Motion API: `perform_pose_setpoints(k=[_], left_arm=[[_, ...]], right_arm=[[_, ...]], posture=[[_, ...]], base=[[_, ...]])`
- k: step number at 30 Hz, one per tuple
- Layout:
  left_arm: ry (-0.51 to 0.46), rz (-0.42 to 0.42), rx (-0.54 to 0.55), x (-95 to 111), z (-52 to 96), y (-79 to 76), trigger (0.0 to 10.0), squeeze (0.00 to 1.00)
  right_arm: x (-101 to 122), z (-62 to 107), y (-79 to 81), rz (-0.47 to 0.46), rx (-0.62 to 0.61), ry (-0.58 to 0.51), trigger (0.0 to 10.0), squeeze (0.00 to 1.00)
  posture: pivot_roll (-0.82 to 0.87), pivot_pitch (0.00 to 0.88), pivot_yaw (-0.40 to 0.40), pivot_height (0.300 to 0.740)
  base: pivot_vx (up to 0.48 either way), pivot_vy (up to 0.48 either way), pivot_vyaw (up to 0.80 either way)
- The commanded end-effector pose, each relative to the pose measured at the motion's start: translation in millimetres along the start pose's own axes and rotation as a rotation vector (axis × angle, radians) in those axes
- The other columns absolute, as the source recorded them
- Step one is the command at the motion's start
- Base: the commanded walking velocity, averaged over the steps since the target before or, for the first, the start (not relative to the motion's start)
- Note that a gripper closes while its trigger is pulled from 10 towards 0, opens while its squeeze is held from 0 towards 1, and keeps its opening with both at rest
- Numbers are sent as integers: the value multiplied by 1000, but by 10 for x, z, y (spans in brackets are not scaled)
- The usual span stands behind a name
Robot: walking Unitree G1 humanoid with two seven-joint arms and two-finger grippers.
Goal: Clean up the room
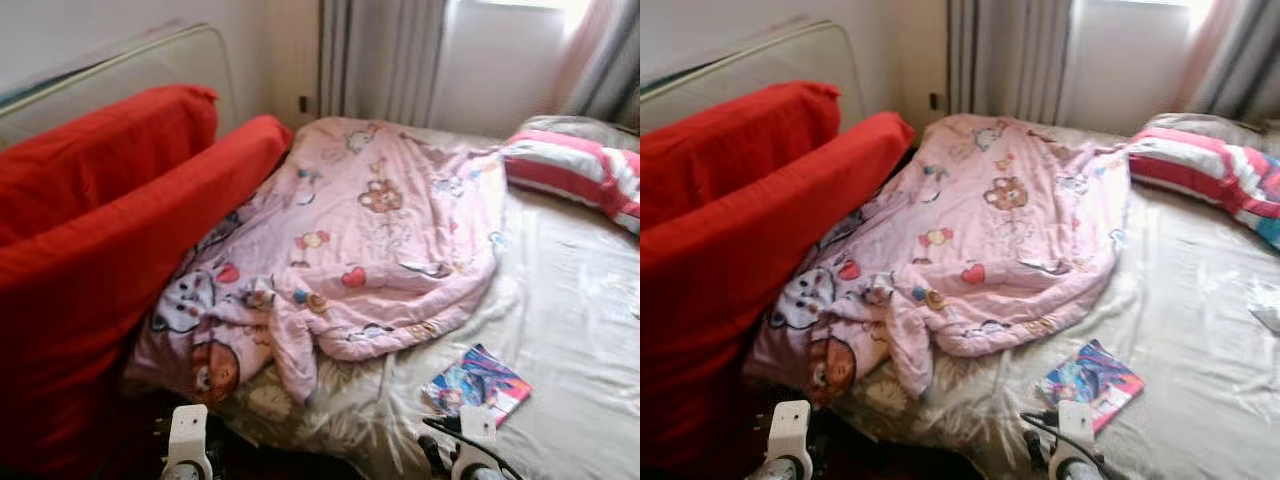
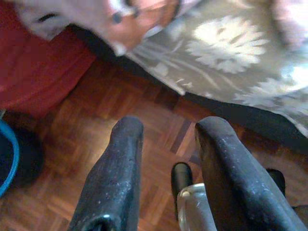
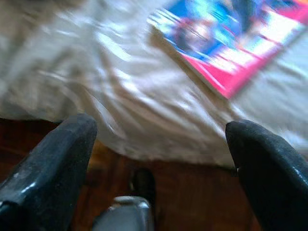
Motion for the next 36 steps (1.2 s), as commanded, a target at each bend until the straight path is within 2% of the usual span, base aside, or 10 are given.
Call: perform_pose_setpoints(k=[1, 26, 36], left_arm=[[11, -23, -13, -5, -3, -21, 10000, 0], [2, -13, -9, 43, -14, -28, 10000, 0], [-2, -10, -8, 60, -17, -34, 10000, 0]], right_arm=[[2, -1, -17, 3, -7, 4, 10000, 0], [33, -6, -20, 2, -10, -1, 10000, 0], [57, -9, -17, -1, -9, -12, 10000, 0]], posture=[[-32, 0, 20, 740], [-20, 0, 10, 740], [-15, 0, 8, 740]], base=[[0, 0, -738], [0, 39, -736], [0, 0, 0]])
Point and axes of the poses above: a point about 5 cm out from each wrist's last joint towards the gripper, its own z axis pointing back from the gripper into the wrist, its own x axis along the axis of the wrist's last joint, y = z × x, the point moved 4 cm from there along -z, pointing out of the wrist towards the gripper, and after that the axes turned 1 degree about z, right-handed, at the moved point
